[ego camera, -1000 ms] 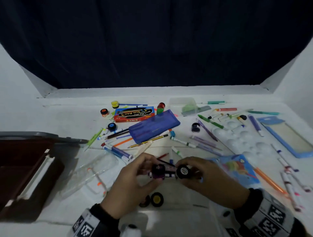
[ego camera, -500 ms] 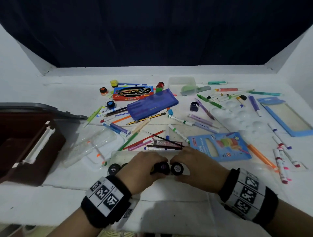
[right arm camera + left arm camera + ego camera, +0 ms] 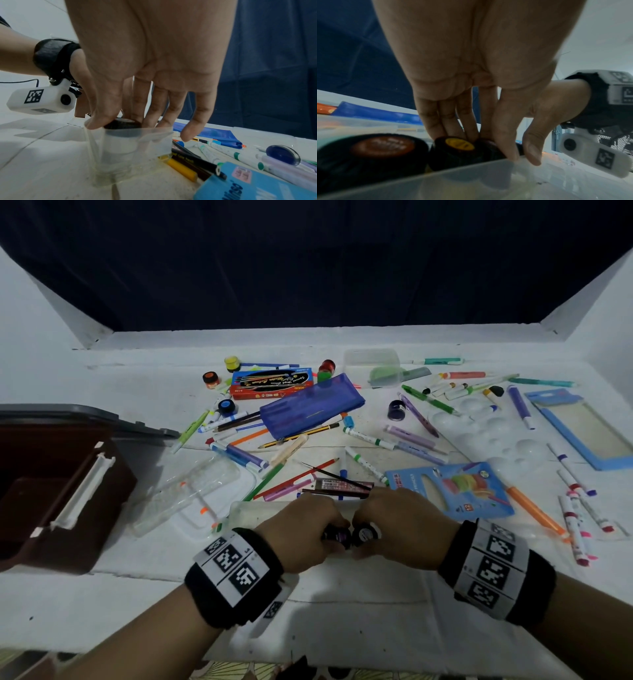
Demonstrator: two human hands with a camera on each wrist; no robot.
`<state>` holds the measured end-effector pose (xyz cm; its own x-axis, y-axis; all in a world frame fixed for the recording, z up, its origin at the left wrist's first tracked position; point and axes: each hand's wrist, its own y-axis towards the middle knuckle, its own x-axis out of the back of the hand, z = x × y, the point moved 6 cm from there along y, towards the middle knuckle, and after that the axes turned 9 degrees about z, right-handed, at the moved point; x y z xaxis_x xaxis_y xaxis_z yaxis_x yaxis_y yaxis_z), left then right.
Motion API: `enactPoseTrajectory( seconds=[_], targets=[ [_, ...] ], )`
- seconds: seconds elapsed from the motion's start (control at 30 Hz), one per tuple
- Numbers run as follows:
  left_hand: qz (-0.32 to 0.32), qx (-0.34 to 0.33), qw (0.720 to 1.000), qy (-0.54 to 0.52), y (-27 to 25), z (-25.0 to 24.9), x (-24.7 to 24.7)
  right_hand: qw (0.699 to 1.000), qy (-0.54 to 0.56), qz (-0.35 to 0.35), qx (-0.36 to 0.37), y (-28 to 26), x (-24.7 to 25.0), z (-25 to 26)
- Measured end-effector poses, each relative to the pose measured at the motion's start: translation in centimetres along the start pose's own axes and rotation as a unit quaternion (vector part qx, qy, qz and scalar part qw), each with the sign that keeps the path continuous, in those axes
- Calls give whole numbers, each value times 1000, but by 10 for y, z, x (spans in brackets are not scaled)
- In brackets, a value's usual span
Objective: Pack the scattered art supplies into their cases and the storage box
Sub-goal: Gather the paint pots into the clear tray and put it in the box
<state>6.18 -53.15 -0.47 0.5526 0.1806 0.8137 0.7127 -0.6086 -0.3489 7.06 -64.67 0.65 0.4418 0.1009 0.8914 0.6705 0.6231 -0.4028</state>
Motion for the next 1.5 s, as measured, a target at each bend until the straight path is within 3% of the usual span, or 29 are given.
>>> enactPoseTrajectory(
  seconds=[0.17, 0.33, 0.47, 0.53, 0.6, 0.67, 0.83, 1.0, 1.23, 1.4, 1.5],
  targets=[
    [-25, 10, 999, -18, -5, 9, 5, 1000, -10, 10, 7, 4, -5, -2],
    [-72, 31, 994, -82, -8, 23, 8, 997, 64, 9, 46, 1, -1, -12],
    [-55, 32, 991, -121, -7, 28, 8, 967, 166, -179, 71, -5, 45, -38],
    [-54, 30, 989, -135, -8, 29, 7, 949, 177, -258, 43, -2, 66, -60],
    [-50, 32, 986, -158, -9, 30, 5, 944, 161, -290, -2, 12, 78, -89],
    [-46, 24, 985, -167, -11, 29, 3, 952, 126, -275, -53, 35, 82, -121],
    [-87, -6, 981, -174, -21, 23, 10, 974, 28, -141, -178, 90, 87, -177],
    [-186, 0, 963, -192, -38, 20, 42, 975, -24, -68, -209, 120, 83, -196],
    [-259, 59, 948, -173, -53, 60, 90, 975, -6, -104, -194, 129, 88, -185],
    [-328, 133, 921, -163, -46, 124, 133, 948, 177, -254, -71, 113, 117, -145],
    [-321, 217, 915, -115, -26, 172, 154, 918, 257, -303, -6, 94, 130, -111]
  ],
)
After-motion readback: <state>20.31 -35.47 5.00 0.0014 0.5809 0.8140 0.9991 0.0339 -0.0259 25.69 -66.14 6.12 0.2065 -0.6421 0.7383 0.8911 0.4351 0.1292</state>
